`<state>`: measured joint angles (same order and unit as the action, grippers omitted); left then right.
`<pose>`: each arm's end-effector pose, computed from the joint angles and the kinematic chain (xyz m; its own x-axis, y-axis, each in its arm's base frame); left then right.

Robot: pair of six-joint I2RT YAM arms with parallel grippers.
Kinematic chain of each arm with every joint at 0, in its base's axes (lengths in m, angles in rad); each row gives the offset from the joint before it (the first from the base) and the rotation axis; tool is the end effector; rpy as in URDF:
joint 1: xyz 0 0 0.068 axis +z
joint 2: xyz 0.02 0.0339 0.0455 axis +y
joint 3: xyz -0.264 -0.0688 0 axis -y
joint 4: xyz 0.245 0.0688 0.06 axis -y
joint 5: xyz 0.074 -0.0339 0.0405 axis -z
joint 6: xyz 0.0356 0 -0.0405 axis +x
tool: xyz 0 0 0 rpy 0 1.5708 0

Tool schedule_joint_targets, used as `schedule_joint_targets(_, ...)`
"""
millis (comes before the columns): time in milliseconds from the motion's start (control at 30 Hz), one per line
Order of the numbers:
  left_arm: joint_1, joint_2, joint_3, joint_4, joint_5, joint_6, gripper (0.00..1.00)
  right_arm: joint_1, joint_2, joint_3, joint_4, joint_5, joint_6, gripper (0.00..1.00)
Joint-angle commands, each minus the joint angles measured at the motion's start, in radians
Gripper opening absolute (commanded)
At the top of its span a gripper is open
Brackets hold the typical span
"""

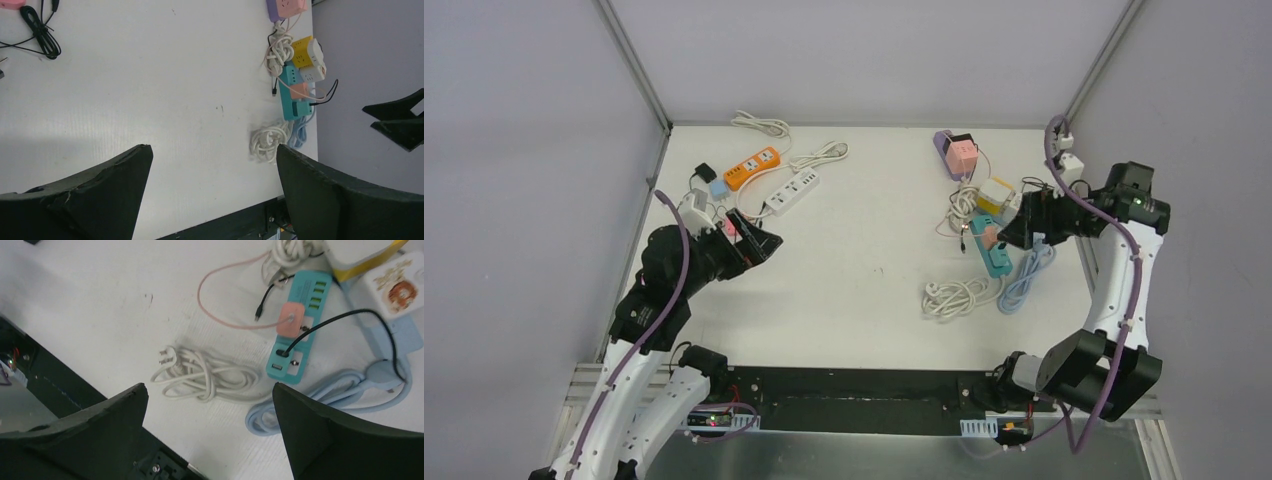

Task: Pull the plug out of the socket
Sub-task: Pick up the socket from the center of the board.

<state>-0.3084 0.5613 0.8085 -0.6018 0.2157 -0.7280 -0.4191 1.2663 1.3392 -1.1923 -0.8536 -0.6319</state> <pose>0.1133 -0.0441 0.3344 -0.5715 -0.5001 -0.6506 0.1440 0.7194 -0.6795 0.2149 -0.0664 0.3554 -0.6439 -0.1382 -0.7526 -0.5120 0.8087 0.2895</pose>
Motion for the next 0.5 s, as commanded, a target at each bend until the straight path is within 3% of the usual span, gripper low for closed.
schedule_joint_targets(0,-0.005,0.037,0.003,0.123,0.041,-0.05,0.99,0.062,-0.034,-0.076,-0.048,0.188,-0.102,1.0)
schedule_joint_targets(233,-0.005,0.024,-0.026,0.138,0.052,-0.08,0.99,0.106,-0.066,-0.22,0.093,0.343,0.0,1.0)
schedule_joint_targets(467,-0.005,0.004,-0.048,0.142,0.062,-0.101,0.99,0.136,-0.088,-0.399,0.417,0.397,0.1,1.0)
